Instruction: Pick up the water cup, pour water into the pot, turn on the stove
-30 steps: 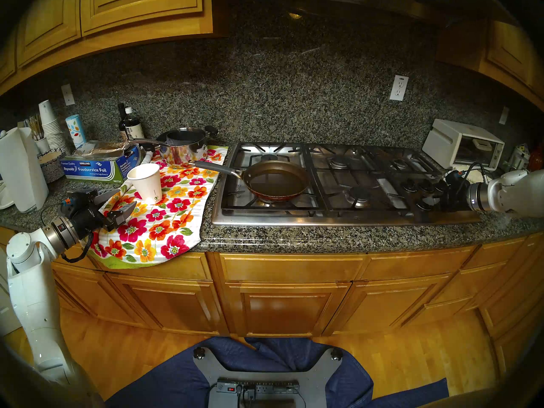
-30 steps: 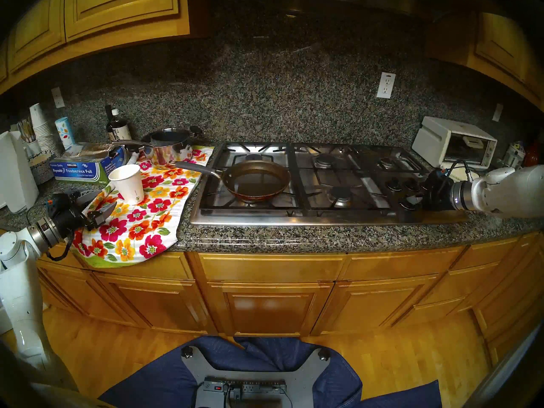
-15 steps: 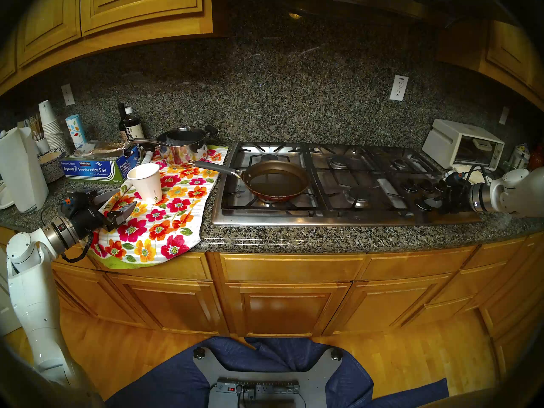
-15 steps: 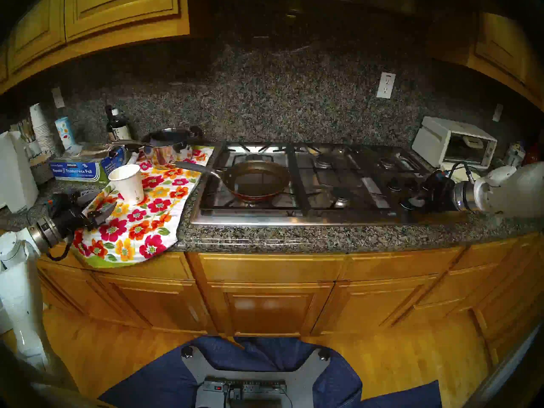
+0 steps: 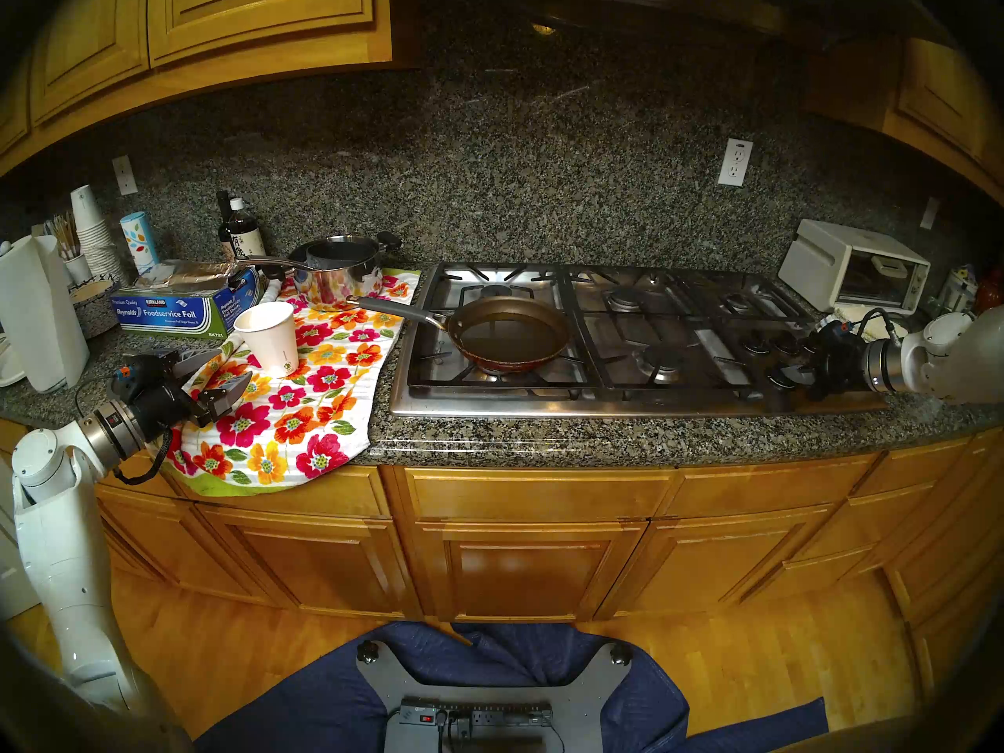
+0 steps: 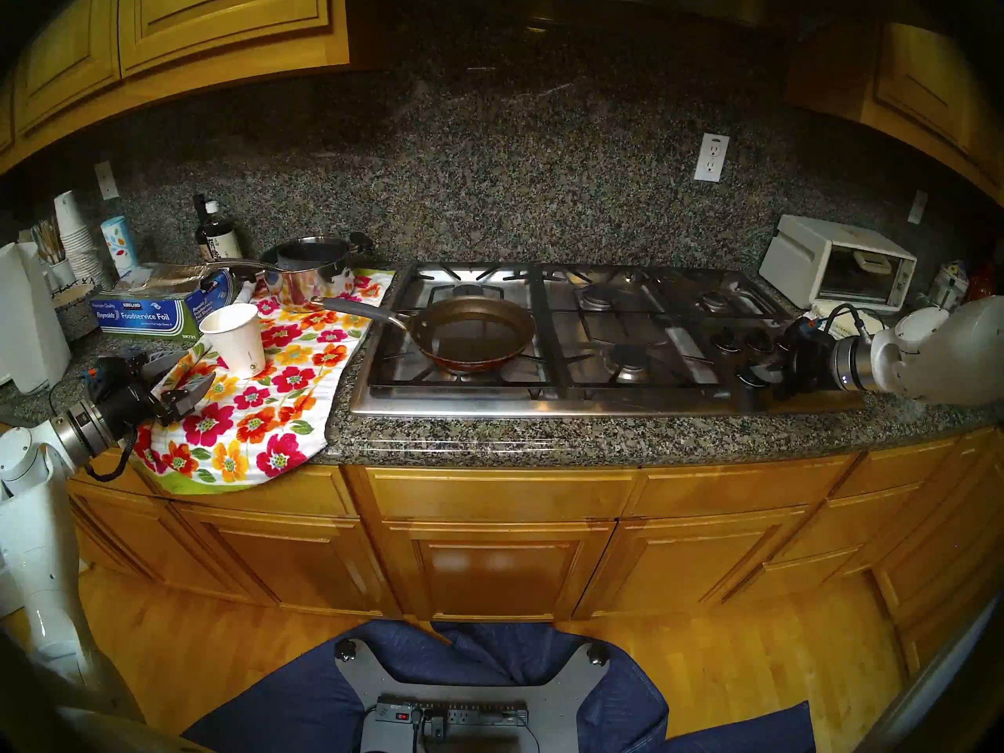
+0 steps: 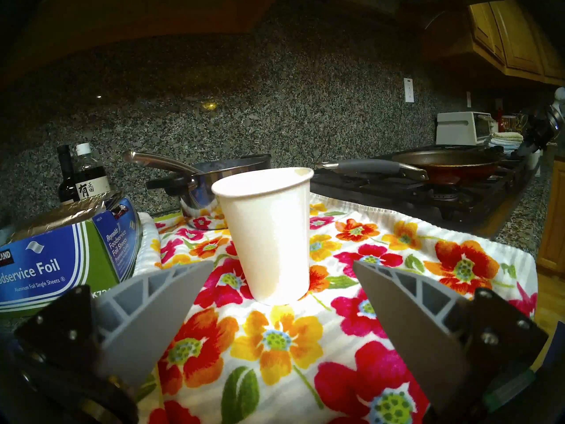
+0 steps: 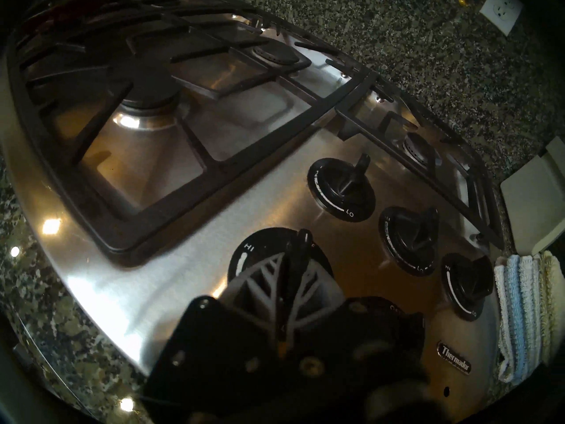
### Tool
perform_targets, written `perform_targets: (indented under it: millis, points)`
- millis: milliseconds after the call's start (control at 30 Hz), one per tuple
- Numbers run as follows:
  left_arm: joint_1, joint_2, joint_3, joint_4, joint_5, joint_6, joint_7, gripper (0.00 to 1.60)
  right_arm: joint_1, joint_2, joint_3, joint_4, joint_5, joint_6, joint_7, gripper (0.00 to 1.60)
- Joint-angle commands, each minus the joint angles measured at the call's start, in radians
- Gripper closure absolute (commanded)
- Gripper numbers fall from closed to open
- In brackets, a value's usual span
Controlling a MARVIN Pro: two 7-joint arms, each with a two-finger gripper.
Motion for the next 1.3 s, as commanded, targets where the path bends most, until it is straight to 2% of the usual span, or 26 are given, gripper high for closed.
perform_targets:
  millis: [0, 567, 1267]
  points:
    - [-0.026, 0.012, -0.008, -0.022, -0.013, -0.003, 0.001, 0.0, -0.049, -0.051, 0.014, -0.067, -0.073, -0.059, 0.03, 1.6]
    - [-0.026, 0.012, -0.008, -0.022, -0.013, -0.003, 0.001, 0.0, -0.063, -0.083, -0.03, -0.047, -0.184, -0.151, -0.01, 1.6]
    - [-0.026, 0.011, -0.009, -0.023, -0.013, -0.002, 0.001, 0.0, -0.06, -0.132, -0.098, -0.027, -0.362, -0.265, -0.14, 1.6]
